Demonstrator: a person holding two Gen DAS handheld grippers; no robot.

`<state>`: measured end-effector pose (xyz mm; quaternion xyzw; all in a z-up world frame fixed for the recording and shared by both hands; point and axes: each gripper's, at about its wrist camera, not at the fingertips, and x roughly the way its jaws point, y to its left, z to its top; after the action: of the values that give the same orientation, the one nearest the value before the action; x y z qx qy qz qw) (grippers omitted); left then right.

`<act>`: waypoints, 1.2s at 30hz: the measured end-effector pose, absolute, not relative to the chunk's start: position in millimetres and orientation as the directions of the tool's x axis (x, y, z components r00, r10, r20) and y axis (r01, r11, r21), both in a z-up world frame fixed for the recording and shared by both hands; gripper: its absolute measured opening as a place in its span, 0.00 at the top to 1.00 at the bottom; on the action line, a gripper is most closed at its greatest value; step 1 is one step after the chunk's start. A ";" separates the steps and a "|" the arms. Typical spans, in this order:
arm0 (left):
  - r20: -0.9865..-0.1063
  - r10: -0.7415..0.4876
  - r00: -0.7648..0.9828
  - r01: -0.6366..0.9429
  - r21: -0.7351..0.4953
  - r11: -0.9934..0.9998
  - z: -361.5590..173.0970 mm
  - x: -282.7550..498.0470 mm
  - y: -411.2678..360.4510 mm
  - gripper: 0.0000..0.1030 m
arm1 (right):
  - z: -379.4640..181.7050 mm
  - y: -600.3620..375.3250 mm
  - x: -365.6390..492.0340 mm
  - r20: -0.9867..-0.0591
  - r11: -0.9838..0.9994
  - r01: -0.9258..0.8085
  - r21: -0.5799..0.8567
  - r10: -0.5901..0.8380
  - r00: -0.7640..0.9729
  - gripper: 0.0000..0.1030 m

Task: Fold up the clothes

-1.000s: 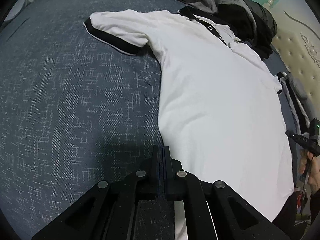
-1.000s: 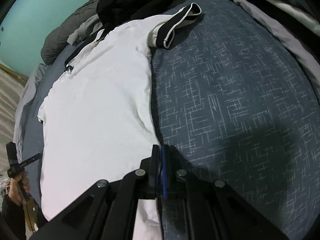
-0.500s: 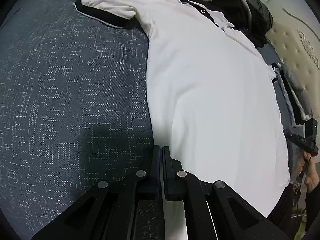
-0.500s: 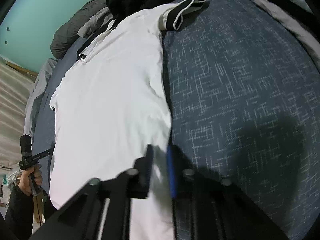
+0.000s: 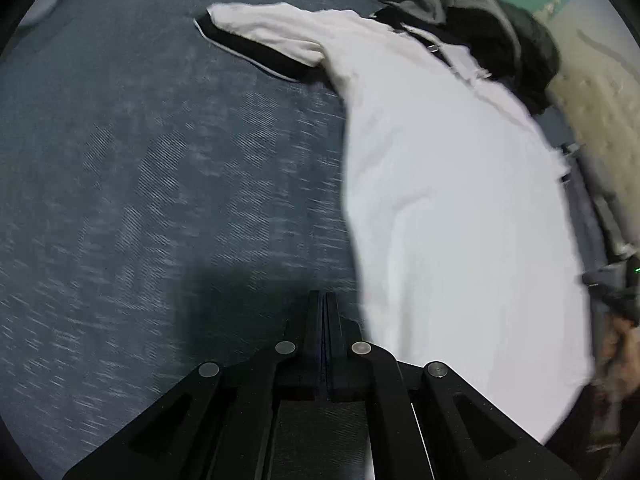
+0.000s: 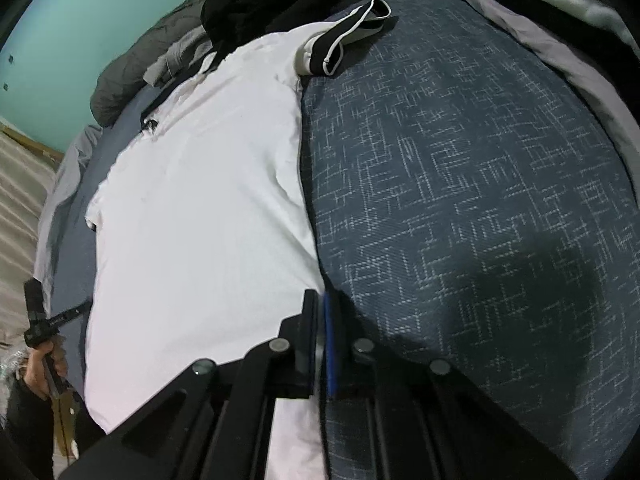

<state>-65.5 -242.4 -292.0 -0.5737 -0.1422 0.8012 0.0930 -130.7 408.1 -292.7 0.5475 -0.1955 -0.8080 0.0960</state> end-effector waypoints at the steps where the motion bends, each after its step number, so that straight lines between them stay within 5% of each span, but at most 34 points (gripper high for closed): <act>1: -0.893 0.313 -0.324 0.010 -0.334 -0.943 -291.1 -63.5 -241.7 1.00 | -293.8 406.5 -131.8 -0.847 -0.904 -0.058 0.424 -0.373 -0.378 0.97; 11: -0.892 0.341 -0.296 -0.006 -0.355 -0.935 -300.6 -76.0 -218.4 0.85 | -296.4 412.7 -124.8 -0.840 -0.890 -0.062 0.451 -0.399 -0.368 0.97; 28: -0.890 0.358 -0.284 -0.049 -0.359 -0.932 -300.0 -61.9 -219.0 0.84 | -299.3 411.0 -123.4 -0.841 -0.889 -0.060 0.454 -0.405 -0.358 0.97; 30: -0.891 0.350 -0.289 -0.057 -0.349 -0.936 -299.0 -60.0 -219.2 0.98 | -299.7 411.4 -123.7 -0.842 -0.889 -0.061 0.454 -0.406 -0.355 0.97; 36: -0.883 0.336 -0.326 -0.020 -0.349 -0.937 -287.3 -53.1 -240.0 0.98 | -297.7 411.7 -123.3 -0.843 -0.892 -0.052 0.450 -0.405 -0.353 0.97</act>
<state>-53.1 -240.0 -287.3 -0.5696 -0.1387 0.8025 0.1110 -123.3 411.7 -297.7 0.5578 -0.2049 -0.7967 0.1106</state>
